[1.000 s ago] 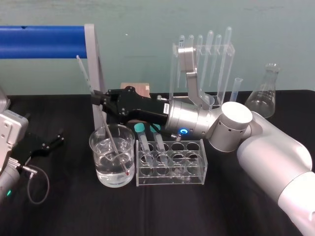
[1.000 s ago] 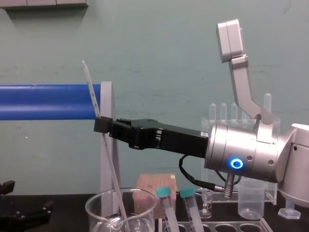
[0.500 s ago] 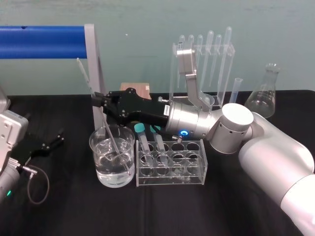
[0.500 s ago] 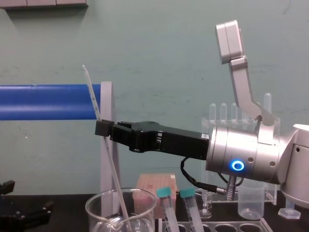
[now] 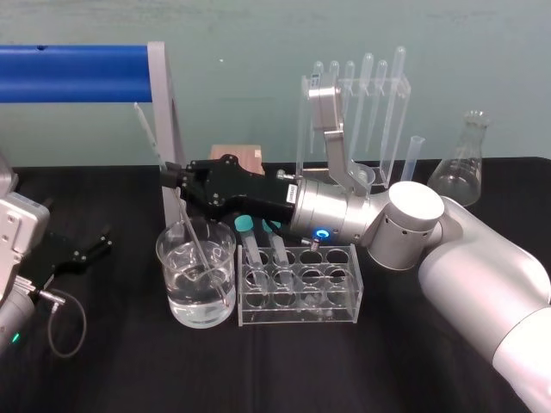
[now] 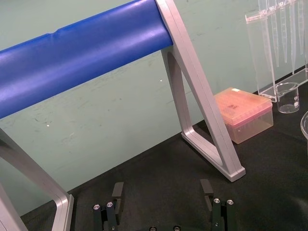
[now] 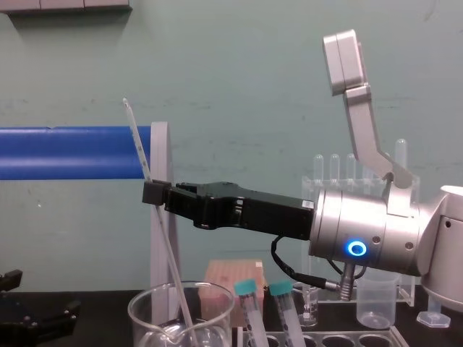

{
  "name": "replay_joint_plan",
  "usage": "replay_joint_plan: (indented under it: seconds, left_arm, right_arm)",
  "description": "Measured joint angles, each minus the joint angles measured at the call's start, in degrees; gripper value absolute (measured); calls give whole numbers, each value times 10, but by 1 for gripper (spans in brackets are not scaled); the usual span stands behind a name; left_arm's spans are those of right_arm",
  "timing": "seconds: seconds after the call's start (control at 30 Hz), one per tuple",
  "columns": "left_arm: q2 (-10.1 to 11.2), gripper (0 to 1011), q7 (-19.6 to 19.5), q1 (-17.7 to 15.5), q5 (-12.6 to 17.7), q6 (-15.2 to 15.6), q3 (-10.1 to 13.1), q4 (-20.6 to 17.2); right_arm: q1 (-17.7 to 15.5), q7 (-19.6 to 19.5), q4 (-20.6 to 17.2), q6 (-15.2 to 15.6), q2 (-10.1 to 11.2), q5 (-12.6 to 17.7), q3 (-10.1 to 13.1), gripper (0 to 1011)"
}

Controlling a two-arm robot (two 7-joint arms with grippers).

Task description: Hold the thermometer with one hand and immerse one end into the beaker, then reinsert it into the test tube rack.

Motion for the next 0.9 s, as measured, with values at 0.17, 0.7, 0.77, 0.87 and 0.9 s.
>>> replay_joint_plan:
  seconds: [0.17, 0.7, 0.77, 0.87, 0.9]
  left_arm:
    - [0, 1008, 0, 0, 0, 0, 0, 0]
    - [0, 1008, 0, 0, 0, 0, 0, 0]
    - [0, 1008, 0, 0, 0, 0, 0, 0]
    - [0, 1008, 0, 0, 0, 0, 0, 0]
    - [0, 1008, 0, 0, 0, 0, 0, 0]
  right_arm:
    - [-1, 0, -2, 0, 0, 0, 0, 54]
    - [0, 3, 3, -1, -3, 5, 0, 54]
    - [1, 4, 4, -1, -3, 5, 0, 54]
    - [1, 5, 6, -1, -4, 5, 0, 54]
    - [1, 5, 6, -2, -4, 5, 0, 54]
